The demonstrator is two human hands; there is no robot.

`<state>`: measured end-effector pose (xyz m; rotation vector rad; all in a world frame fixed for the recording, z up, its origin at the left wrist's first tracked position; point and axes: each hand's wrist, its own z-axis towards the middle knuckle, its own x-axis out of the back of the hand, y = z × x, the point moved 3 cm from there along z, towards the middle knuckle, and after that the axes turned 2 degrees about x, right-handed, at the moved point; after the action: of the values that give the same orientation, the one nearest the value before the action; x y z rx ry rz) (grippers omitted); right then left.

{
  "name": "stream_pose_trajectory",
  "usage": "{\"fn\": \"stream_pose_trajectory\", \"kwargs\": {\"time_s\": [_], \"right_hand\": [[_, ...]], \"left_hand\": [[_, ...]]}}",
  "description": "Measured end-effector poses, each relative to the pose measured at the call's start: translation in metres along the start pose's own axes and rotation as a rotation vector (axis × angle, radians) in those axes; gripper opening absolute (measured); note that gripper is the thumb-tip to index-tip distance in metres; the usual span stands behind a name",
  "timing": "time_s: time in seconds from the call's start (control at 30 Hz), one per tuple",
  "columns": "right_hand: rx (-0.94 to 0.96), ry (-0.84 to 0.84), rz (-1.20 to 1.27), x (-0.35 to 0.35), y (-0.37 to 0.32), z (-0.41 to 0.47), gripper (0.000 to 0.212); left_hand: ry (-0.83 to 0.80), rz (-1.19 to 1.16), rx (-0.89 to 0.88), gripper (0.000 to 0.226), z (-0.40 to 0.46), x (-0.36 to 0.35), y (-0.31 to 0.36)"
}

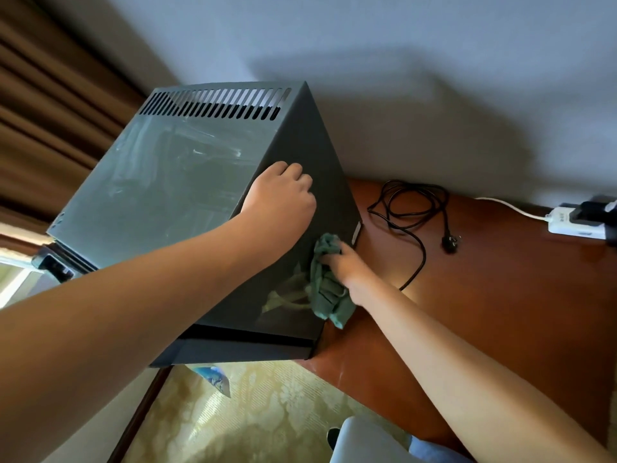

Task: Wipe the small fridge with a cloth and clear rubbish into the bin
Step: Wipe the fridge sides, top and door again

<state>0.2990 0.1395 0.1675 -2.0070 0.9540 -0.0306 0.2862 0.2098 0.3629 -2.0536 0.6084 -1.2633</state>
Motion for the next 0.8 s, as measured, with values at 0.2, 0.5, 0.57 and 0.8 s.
{"fn": "stream_pose_trajectory", "kwargs": {"time_s": [0.2, 0.5, 0.57, 0.8], "right_hand": [[0.161, -0.074, 0.041, -0.022, -0.016, -0.022, 0.036], [0.064, 0.042, 0.072, -0.019, 0.029, -0.014, 0.03], [0.081, -0.008, 0.099, -0.028, 0.038, -0.024, 0.03], [0.214, 0.076, 0.068, -0.009, -0.008, 0.006, 0.041]], "left_hand": [[-0.019, 0.008, -0.003, 0.042, -0.005, -0.002, 0.003], [0.013, -0.012, -0.009, 0.037, -0.017, -0.008, 0.007], [0.0, -0.022, -0.011, 0.04, -0.017, -0.013, 0.01], [0.019, -0.002, -0.023, 0.04, -0.007, -0.016, 0.012]]}}
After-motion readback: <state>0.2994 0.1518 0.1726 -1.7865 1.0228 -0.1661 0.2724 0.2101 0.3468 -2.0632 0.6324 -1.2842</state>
